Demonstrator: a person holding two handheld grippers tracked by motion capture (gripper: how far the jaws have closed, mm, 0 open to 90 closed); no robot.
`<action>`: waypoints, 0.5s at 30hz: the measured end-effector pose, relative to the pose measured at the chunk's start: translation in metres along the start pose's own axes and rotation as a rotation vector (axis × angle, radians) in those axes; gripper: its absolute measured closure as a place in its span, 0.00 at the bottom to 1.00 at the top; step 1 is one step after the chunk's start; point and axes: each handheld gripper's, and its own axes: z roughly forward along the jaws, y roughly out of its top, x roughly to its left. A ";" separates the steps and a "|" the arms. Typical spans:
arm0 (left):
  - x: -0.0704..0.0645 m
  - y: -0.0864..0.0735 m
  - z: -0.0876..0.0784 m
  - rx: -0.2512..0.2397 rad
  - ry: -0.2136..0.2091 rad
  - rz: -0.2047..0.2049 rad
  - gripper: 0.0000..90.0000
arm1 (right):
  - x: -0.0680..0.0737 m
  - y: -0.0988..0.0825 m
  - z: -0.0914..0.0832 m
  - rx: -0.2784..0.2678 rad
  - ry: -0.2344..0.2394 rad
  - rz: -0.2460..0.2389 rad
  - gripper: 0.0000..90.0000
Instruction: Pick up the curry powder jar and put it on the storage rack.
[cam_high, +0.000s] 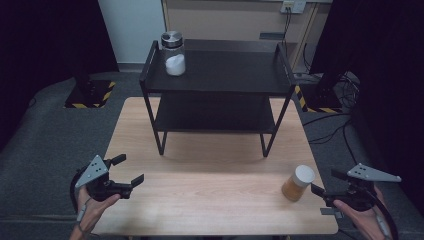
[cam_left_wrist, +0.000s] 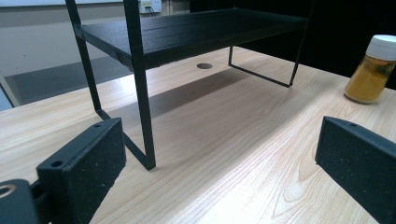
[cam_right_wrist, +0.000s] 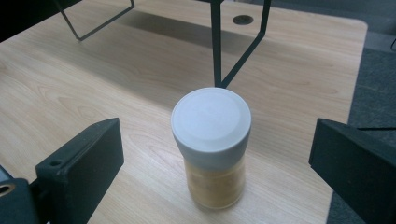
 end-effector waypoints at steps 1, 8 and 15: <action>0.000 0.000 0.000 0.001 0.000 0.000 0.01 | 0.000 0.000 0.003 0.005 -0.001 0.003 0.04; 0.000 0.000 0.000 0.002 -0.001 0.001 0.01 | -0.001 0.004 0.022 0.038 0.007 -0.006 0.04; 0.000 0.001 0.000 0.010 -0.002 0.007 0.01 | -0.002 0.006 0.039 0.071 0.008 -0.015 0.05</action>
